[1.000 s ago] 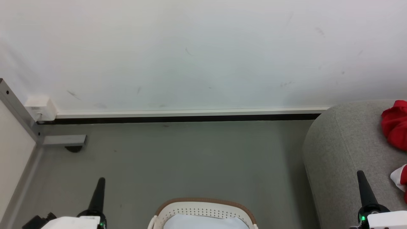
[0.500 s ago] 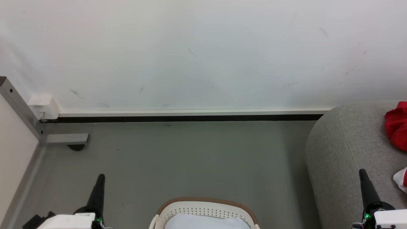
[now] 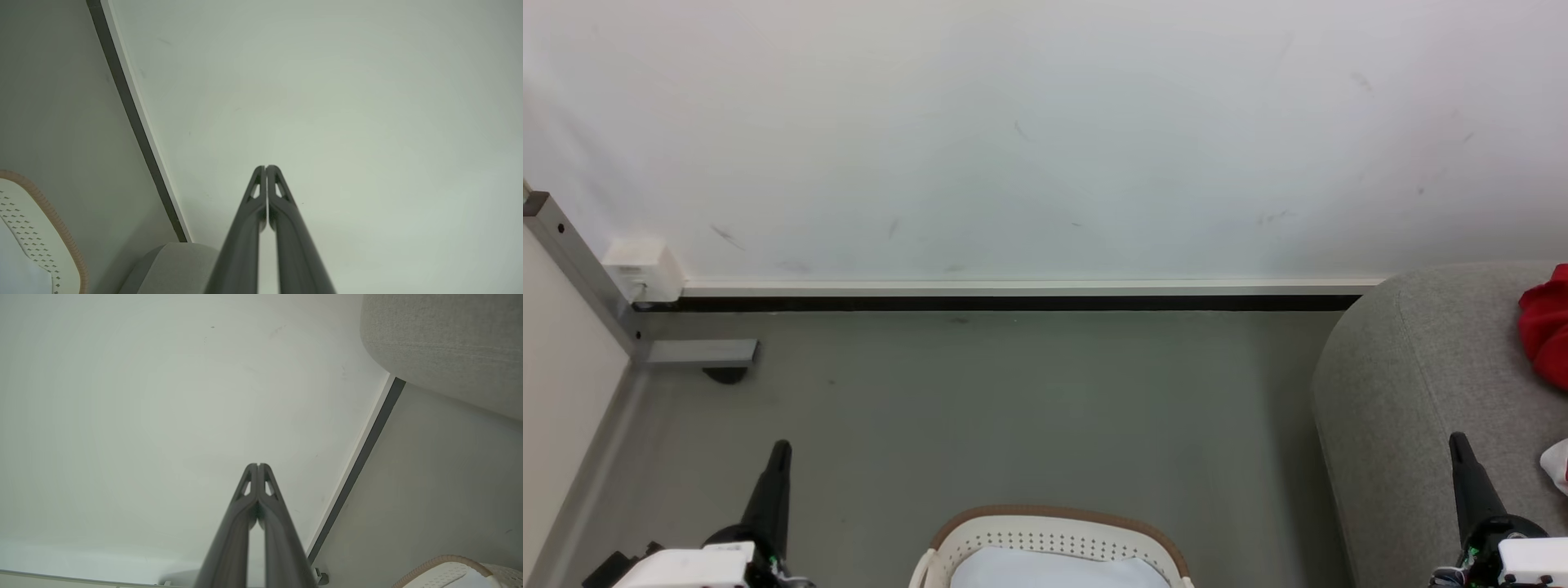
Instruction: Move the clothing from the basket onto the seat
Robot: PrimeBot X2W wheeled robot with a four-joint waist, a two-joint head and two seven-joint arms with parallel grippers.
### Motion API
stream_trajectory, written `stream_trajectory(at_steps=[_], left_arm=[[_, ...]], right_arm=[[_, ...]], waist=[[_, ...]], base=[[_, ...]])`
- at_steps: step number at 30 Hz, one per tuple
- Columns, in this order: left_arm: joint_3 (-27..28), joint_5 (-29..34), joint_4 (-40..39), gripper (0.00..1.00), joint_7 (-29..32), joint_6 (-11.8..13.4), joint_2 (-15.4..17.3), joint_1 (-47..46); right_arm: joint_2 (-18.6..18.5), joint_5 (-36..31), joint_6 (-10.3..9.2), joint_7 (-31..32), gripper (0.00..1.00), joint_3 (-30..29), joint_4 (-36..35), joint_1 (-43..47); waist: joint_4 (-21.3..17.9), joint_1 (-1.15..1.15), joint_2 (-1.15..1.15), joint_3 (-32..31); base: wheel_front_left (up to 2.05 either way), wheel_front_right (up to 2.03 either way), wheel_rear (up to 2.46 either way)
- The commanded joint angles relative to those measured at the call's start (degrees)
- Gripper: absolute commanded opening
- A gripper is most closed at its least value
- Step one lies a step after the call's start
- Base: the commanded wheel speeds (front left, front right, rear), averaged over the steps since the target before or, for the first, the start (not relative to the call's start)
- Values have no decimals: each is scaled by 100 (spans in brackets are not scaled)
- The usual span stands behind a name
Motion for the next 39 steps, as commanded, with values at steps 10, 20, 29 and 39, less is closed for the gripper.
stream_trajectory(at_steps=[10,20,29,39], left_arm=[[43,-474,15,0,122,-57,48,-101],[44,-502,16,0,135,-59,48,-94],[43,-503,16,0,134,-59,47,-93],[42,-502,14,0,134,-59,47,-93]], right_arm=[[35,443,-12,115,0,-107,35,-98],[40,447,-12,139,0,-127,34,-97],[45,427,-12,156,0,-140,35,-97],[51,409,-12,161,0,-154,36,-98]], waist=[[45,0,0,3],[50,0,0,3],[50,0,0,3],[50,0,0,3]], base=[[0,0,0],[0,0,0],[0,0,0],[0,0,0]])
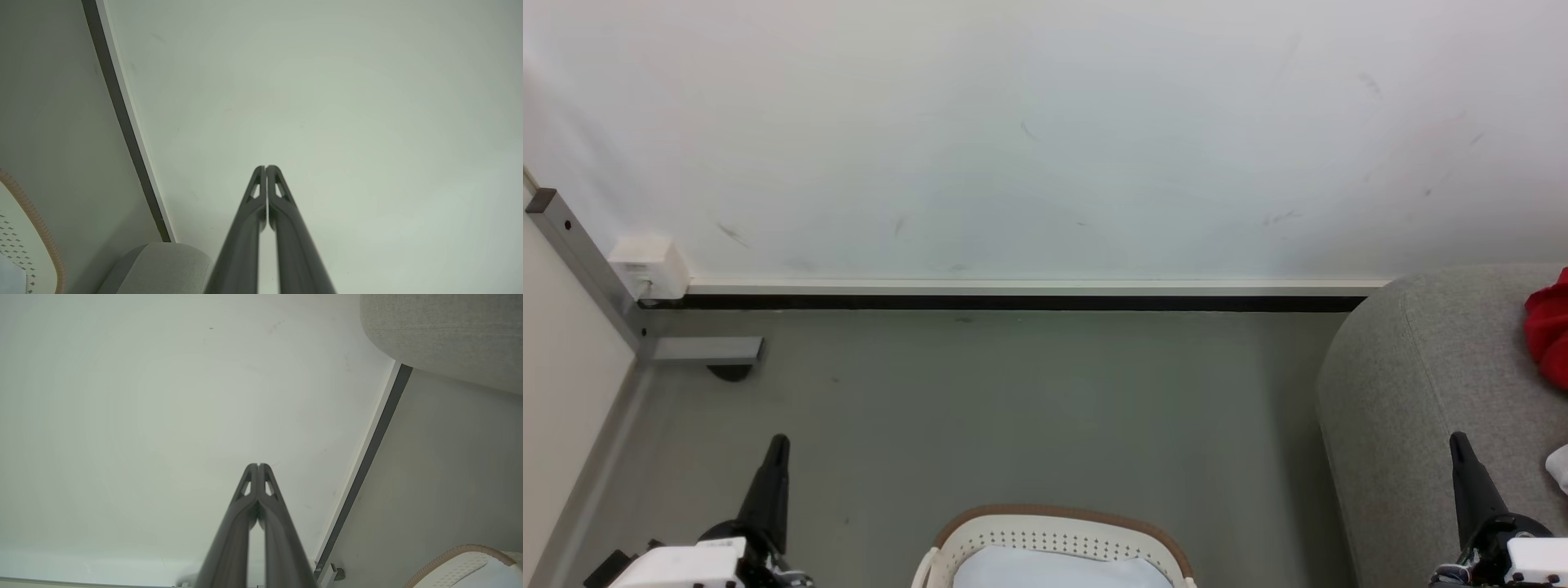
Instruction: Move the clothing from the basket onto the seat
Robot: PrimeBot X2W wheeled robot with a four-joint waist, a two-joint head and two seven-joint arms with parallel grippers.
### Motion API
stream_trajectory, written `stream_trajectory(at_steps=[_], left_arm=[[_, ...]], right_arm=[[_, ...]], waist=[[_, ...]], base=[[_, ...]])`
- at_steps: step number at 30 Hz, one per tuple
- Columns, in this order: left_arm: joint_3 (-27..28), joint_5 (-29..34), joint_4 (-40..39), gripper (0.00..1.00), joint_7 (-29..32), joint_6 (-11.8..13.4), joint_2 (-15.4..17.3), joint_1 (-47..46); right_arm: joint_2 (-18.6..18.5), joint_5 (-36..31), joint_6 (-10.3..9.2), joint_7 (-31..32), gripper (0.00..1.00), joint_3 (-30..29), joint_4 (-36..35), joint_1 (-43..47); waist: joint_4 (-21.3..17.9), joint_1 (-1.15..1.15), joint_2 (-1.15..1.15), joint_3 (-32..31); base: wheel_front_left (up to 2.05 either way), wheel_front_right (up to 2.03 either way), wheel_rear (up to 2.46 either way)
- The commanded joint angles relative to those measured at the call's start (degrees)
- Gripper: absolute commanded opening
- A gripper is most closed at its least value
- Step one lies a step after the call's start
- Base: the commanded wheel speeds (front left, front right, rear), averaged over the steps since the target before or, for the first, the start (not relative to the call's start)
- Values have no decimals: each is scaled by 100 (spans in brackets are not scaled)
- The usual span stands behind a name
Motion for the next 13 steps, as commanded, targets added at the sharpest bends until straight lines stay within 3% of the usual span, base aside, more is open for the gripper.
stream_trajectory(at_steps=[1,13], left_arm=[[12,-74,6,0,28,-38,42,-34],[11,-74,5,0,28,-34,42,-34]], right_arm=[[-18,9,-12,21,0,-33,7,-72],[-7,-3,-12,30,0,-48,8,-74]], waist=[[0,0,0,0],[0,0,0,0]], base=[[0,0,0],[0,0,0]])
